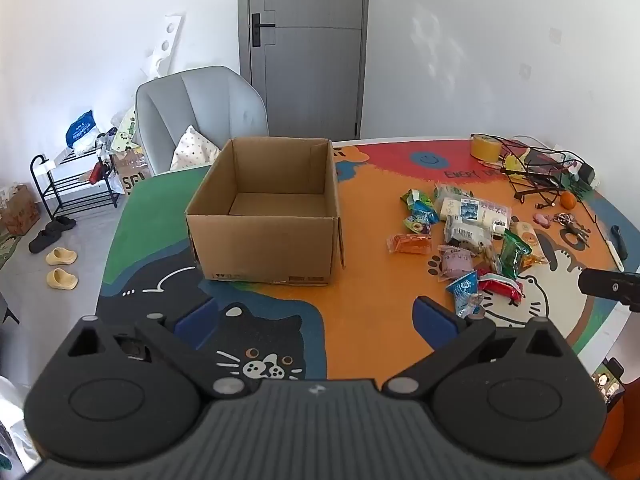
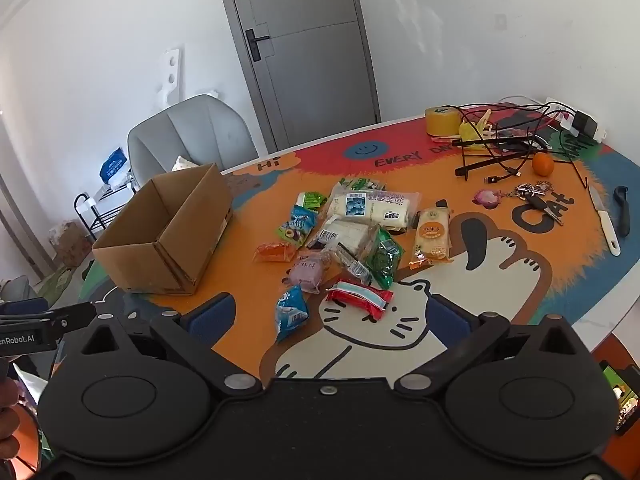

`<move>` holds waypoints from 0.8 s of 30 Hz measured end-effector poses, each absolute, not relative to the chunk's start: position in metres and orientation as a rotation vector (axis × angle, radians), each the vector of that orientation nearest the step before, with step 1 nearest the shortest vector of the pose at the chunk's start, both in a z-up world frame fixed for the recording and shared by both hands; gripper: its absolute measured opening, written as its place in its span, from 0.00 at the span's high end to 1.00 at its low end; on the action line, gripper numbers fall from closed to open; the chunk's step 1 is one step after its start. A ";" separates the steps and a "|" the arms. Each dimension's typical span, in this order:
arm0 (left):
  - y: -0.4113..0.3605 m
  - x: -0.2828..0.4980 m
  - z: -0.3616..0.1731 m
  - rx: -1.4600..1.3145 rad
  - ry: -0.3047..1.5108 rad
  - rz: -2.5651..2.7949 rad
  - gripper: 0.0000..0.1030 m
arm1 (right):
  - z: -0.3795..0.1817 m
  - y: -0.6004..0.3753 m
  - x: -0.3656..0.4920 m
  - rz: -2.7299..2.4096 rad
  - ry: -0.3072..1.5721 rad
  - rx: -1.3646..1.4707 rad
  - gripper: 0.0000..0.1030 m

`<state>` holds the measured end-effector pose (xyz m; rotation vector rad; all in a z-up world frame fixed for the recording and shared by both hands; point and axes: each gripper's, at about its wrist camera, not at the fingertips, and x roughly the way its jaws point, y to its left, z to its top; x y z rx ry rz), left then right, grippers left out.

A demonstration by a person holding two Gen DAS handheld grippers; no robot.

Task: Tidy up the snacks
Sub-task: 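Move both tools toward the snack pile beside the cardboard box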

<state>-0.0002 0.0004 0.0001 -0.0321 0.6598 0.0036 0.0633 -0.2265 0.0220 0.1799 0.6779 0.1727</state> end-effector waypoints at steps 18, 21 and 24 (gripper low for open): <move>-0.010 -0.004 -0.002 0.001 0.688 -0.024 0.00 | 0.020 -0.228 0.060 0.155 0.690 0.172 0.00; -0.009 -0.004 -0.003 -0.009 0.689 -0.027 0.00 | 0.020 -0.227 0.059 0.154 0.692 0.166 0.00; -0.010 -0.004 -0.003 -0.010 0.691 -0.027 0.00 | 0.019 -0.227 0.059 0.155 0.691 0.160 0.00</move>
